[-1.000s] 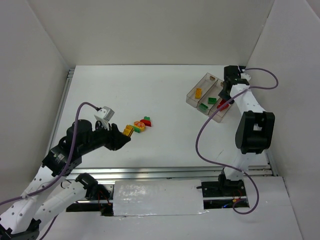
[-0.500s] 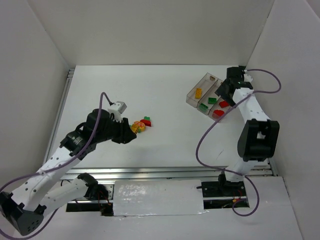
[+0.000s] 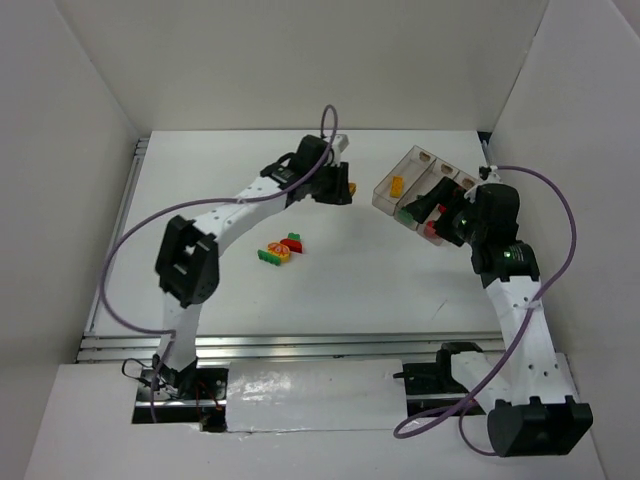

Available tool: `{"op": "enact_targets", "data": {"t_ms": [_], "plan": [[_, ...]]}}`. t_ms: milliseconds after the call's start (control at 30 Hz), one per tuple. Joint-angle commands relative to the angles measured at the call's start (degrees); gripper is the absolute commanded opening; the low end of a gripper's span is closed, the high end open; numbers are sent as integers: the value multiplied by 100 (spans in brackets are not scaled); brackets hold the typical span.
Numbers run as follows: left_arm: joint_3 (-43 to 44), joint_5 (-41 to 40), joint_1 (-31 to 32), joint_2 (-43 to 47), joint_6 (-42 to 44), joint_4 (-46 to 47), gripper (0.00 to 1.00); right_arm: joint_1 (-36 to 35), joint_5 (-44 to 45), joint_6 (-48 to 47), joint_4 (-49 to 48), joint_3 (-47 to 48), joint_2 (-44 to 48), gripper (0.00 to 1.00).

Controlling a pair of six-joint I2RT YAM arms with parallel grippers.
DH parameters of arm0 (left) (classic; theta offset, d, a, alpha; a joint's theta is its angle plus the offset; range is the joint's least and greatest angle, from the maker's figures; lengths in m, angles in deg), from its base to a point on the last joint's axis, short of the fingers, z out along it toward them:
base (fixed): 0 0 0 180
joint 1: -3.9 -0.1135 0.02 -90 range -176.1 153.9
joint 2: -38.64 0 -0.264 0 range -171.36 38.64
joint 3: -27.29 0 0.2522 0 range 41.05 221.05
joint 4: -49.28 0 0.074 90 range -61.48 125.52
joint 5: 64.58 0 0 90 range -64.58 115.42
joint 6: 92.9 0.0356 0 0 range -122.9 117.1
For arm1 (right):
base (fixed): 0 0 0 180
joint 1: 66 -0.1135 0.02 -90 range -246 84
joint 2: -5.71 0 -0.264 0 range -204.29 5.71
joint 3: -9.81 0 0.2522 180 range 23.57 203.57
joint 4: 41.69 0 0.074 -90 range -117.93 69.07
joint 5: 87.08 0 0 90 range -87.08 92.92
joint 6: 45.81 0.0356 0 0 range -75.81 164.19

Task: Sort the legos into containers by color

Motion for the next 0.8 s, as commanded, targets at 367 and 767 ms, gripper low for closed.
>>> {"op": "enact_targets", "data": {"t_ms": [367, 767], "plan": [[2962, -37, 523, -2696, 246, 2095, 8, 4, -979, 533, -38, -614, 1733, 100], [3576, -265, 619, -3715, 377, 3680, 30, 4, -1042, 639, 207, -765, 2515, 100]]}}
